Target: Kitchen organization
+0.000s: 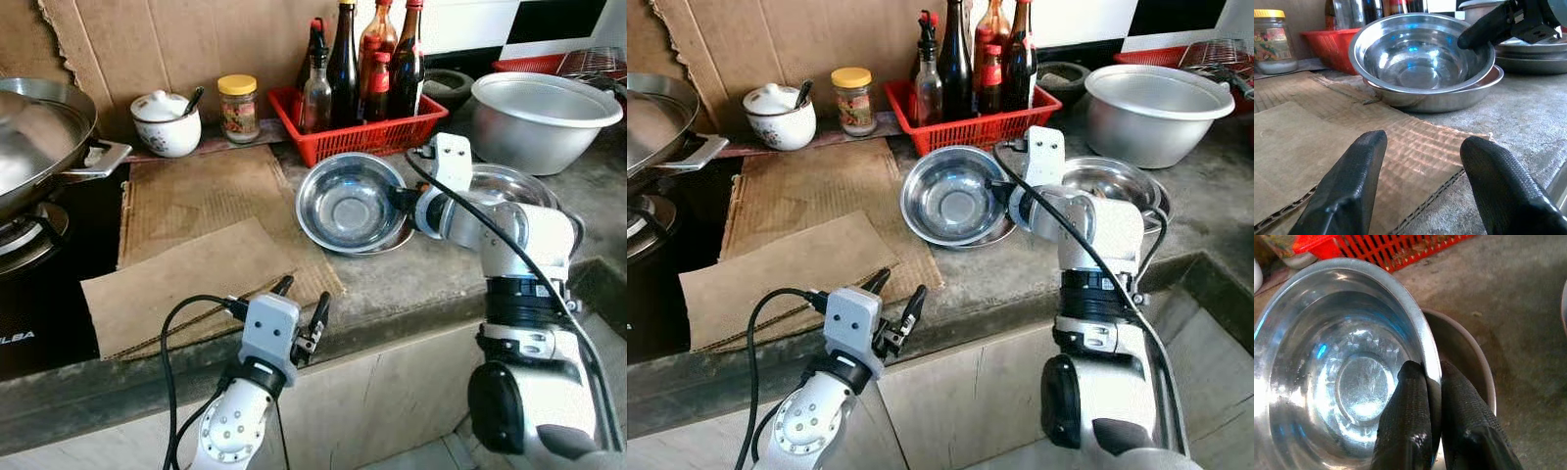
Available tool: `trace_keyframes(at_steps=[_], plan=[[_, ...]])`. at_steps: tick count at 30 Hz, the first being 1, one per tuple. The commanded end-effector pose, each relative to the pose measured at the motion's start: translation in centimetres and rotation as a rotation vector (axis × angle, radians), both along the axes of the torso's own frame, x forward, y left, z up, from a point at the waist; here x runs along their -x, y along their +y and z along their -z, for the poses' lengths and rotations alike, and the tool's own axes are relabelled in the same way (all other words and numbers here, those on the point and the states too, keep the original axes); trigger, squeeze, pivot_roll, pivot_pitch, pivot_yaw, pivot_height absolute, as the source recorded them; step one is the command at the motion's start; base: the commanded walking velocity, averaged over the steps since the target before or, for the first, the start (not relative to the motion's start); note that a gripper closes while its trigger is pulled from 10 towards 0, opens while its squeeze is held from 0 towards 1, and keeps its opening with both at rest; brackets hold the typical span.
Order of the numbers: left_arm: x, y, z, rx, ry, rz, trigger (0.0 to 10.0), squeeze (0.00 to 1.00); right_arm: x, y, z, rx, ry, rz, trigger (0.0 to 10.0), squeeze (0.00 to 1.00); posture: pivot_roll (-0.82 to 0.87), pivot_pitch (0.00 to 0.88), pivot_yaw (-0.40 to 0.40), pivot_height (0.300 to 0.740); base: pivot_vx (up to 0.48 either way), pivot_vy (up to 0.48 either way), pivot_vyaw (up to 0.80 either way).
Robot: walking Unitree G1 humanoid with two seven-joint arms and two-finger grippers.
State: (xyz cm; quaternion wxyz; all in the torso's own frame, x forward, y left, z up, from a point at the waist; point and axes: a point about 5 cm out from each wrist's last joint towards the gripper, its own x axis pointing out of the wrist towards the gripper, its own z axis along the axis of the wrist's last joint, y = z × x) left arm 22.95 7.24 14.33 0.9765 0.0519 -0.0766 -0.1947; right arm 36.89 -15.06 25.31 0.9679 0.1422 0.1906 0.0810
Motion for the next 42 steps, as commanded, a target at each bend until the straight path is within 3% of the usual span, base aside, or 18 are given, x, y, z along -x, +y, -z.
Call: trace_keyframes(at_steps=[1, 3, 6, 15, 18, 23, 27, 30, 31, 32, 34, 35, 42], plan=[[0.1, 0.0, 0.2, -0.002, 0.014, -0.004, 10.0, 0.00, -0.1, -0.1, 0.8, -0.006, 0.034, 0.030, 0.0, 0.00, 0.12, 0.074, -0.025, 0.740, 0.000, 0.000, 0.00], [0.0, -0.1, 0.1, 0.000, 0.011, -0.001, 10.0, 0.00, -0.2, -0.4, -0.2, -0.127, -0.080, 0.092, 0.0, 0.00, 0.12, 0.072, -0.025, 0.740, 0.000, 0.000, 0.00], [0.1, -0.1, 0.1, 0.001, 0.011, 0.001, 10.0, 0.00, 0.0, -0.5, -0.7, -0.207, -0.142, 0.117, 0.0, 0.00, 0.12, 0.066, -0.023, 0.740, 0.000, 0.000, 0.00], [0.0, -0.2, 0.1, 0.002, 0.009, 0.008, 10.0, 0.00, 0.8, -0.8, -1.1, -0.293, -0.278, 0.184, 0.0, 0.00, 0.11, 0.057, -0.018, 0.740, 0.000, 0.000, 0.00], [-0.1, -0.2, 0.1, 0.001, 0.008, 0.009, 10.0, 0.00, 1.6, -0.6, -1.5, -0.333, -0.394, 0.193, 0.0, 0.00, 0.11, 0.054, -0.016, 0.740, 0.000, 0.000, 0.00], [-0.1, -0.2, 0.0, 0.003, 0.006, 0.009, 10.0, 0.00, 3.1, -0.1, -1.9, -0.290, -0.527, 0.190, 0.0, 0.00, 0.11, 0.055, -0.012, 0.740, 0.000, 0.000, 0.00], [-0.2, -0.2, -0.1, 0.009, 0.002, 0.008, 10.0, 0.00, 4.9, 0.8, -2.6, -0.116, -0.664, 0.157, 0.0, 0.00, 0.11, 0.062, -0.011, 0.740, 0.000, 0.000, 0.00], [-0.2, -0.2, -0.3, 0.007, -0.007, 0.007, 10.0, 0.00, 5.7, 1.5, -3.0, -0.074, -0.721, 0.151, 0.0, 0.00, 0.11, 0.064, -0.011, 0.740, 0.000, 0.000, 0.00], [-0.3, -0.2, -0.4, 0.004, -0.014, 0.006, 10.0, 0.00, 6.2, 1.8, -3.1, -0.059, -0.760, 0.146, 2.5, 0.00, 0.11, 0.063, -0.009, 0.740, 0.000, 0.000, 0.00], [-0.3, -0.3, -0.5, 0.001, -0.017, 0.004, 10.0, 0.00, 6.3, 2.0, -3.1, -0.047, -0.766, 0.143, 8.5, 0.00, 0.11, 0.063, -0.007, 0.740, 0.000, 0.000, 0.00], [-0.3, -0.3, -0.5, 0.000, -0.020, 0.002, 10.0, 0.00, 6.4, 2.0, -3.0, -0.038, -0.769, 0.142, 8.5, 0.00, 0.11, 0.063, -0.007, 0.740, 0.000, 0.000, 0.00], [-0.3, -0.3, -0.6, 0.001, -0.022, 0.002, 10.0, 0.00, 6.4, 2.1, -2.9, -0.043, -0.769, 0.140, 10.0, 0.00, 0.11, 0.062, -0.006, 0.740, 0.000, 0.000, 0.00], [-0.5, -0.1, -1.2, 0.017, -0.051, -0.011, 10.0, 0.00, 7.4, 2.8, -1.6, -0.028, -0.788, 0.116, 10.0, 0.00, 0.11, 0.064, -0.007, 0.740, -0.172, 0.000, 0.00]])
